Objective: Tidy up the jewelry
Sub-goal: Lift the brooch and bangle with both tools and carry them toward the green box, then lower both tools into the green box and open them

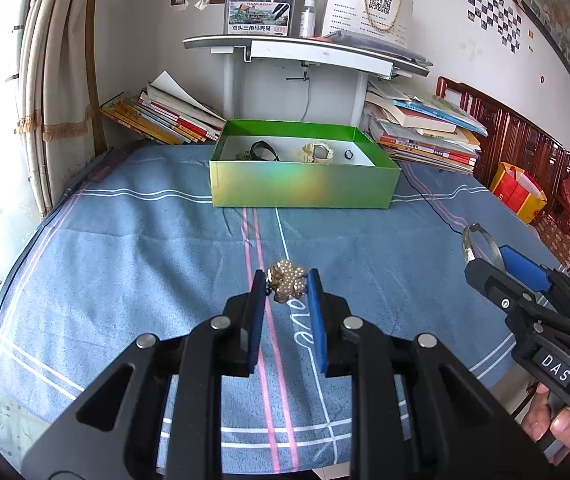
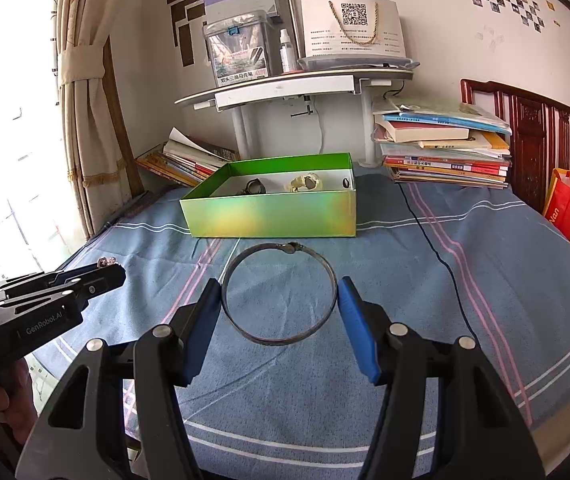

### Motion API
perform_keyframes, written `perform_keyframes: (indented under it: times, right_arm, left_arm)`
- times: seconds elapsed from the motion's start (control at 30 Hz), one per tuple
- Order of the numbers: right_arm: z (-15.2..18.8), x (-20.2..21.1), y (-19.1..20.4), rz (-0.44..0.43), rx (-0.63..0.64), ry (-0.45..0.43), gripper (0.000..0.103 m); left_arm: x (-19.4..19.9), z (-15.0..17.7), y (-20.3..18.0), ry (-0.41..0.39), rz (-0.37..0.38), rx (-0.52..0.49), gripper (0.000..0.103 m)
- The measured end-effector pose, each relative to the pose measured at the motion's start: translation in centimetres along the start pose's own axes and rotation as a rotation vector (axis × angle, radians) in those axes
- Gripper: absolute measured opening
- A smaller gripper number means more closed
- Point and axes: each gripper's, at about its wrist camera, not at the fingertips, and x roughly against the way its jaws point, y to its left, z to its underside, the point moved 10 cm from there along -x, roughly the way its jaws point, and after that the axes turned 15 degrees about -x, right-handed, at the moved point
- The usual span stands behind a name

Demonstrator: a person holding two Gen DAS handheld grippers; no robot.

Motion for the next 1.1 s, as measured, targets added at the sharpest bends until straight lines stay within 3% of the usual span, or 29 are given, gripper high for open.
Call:
perform_keyframes:
  times: [0.3, 0.67, 1.1]
  right_arm:
    - [-2.2, -1.9, 0.1, 0.004, 0.007, -0.012, 0.059]
    - [-6.4, -5.9, 0.3, 0.013, 0.018, -0.014, 0.059]
    - [-13.0, -16.4, -1.2, 0.038, 0.014, 0.024, 0.059]
  left_arm:
    - [-1.7, -2.1, 1.0, 0.001, -0.004, -0.006, 0.021]
    - [-5.4, -7.7, 2.8, -0.015, 0.005, -0.020, 0.021]
    - [-17.2, -14.9, 7.4, 0.058, -0.011, -0.020, 0.021]
